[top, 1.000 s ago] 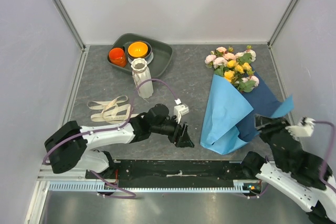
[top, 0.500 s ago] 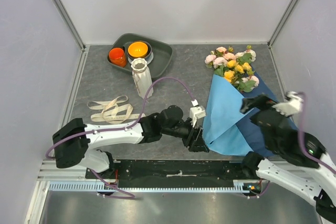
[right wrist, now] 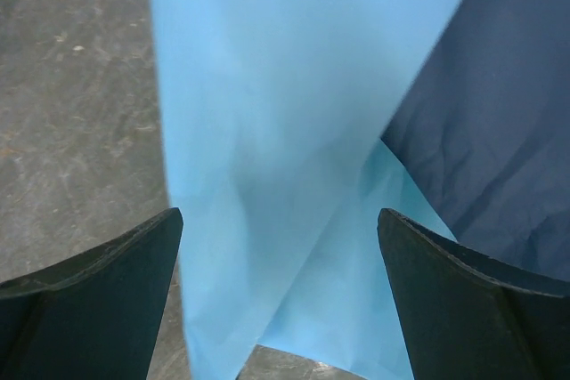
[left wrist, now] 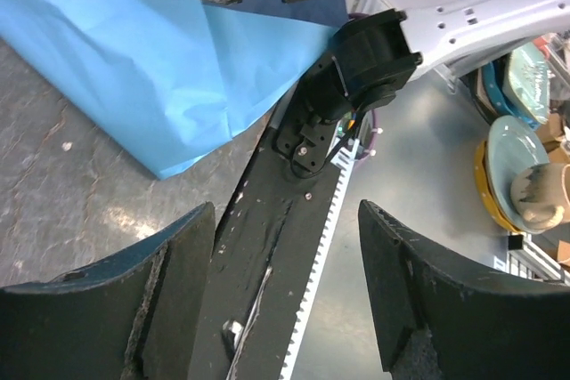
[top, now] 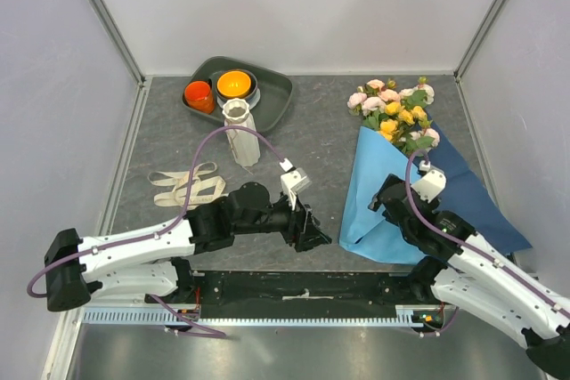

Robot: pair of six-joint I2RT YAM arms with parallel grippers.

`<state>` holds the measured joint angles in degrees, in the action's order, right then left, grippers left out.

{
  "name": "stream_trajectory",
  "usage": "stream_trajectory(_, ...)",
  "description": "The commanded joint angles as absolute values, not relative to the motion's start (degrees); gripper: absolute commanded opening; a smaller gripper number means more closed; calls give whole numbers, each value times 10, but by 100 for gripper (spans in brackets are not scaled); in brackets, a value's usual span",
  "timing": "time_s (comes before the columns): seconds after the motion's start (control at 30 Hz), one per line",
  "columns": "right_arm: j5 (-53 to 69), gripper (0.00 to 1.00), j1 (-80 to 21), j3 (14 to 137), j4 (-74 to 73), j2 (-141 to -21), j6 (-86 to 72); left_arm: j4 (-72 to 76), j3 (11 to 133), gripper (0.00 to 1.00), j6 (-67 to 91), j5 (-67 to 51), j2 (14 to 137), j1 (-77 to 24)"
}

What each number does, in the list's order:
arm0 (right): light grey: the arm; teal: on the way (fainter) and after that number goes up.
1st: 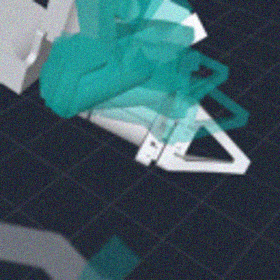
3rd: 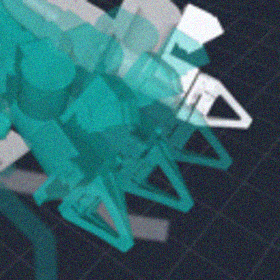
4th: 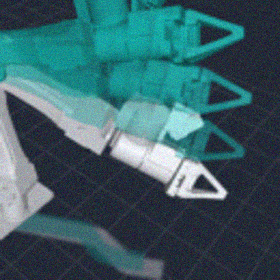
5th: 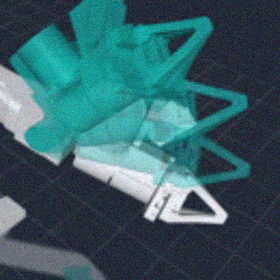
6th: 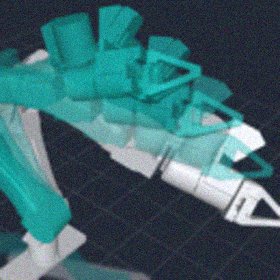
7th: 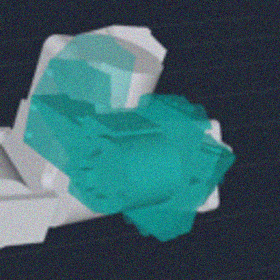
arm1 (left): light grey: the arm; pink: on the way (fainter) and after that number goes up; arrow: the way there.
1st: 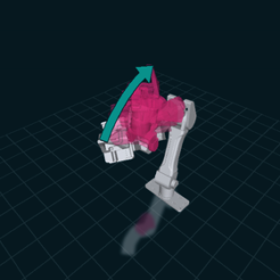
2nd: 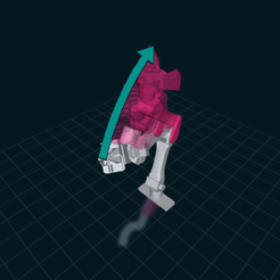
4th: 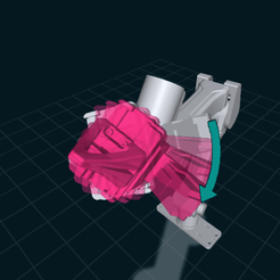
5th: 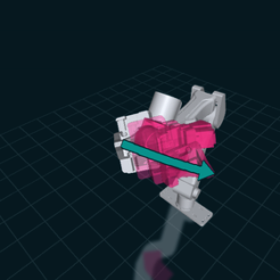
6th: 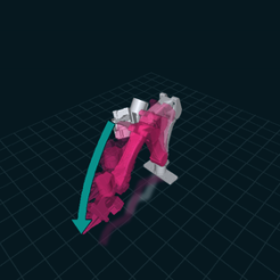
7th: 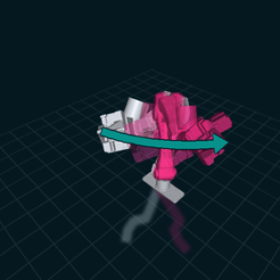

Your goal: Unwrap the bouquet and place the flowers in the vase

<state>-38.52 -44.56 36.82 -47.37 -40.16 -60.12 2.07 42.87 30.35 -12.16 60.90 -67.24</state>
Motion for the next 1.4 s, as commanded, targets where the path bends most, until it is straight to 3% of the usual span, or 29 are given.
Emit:
stream_trajectory(0.0, -318, 98, -388, 324, -448, -373, -628, -15, 417, 73, 292, -72, 580, -673)
stream_trajectory(0.17, -290, 98, -349, 286, -405, -333, -621, -24, 424, 73, 286, -78, 588, -673)
stream_trajectory(0.37, -161, 98, -327, 214, -189, -319, -540, -29, 421, 73, 289, -89, 581, -673)
stream_trajectory(0.53, -82, 98, -327, 249, -67, -330, -422, -43, 410, 73, 289, -66, 562, -673)
stream_trajectory(0.63, 15, 98, -327, 300, -20, -396, -361, -47, 414, 73, 283, -54, 560, -673)
stream_trajectory(0.83, 239, 98, -328, 355, 128, -647, -392, -77, 441, 73, 265, -33, 567, -673)
stream_trajectory(0.93, 289, 98, -328, 352, 212, -673, -421, -97, 447, 74, 260, -26, 556, -672)
stream_trajectory(1.03, 288, 98, -328, 370, 194, -649, -399, -108, 445, 77, 260, -23, 546, -672)
stream_trajectory(1.13, 240, 98, -328, 405, 72, -601, -338, -111, 441, 80, 261, -20, 545, -672)
stream_trajectory(1.37, -22, 98, -327, 465, -243, -481, -299, -85, 463, 86, 247, -52, 604, -672)
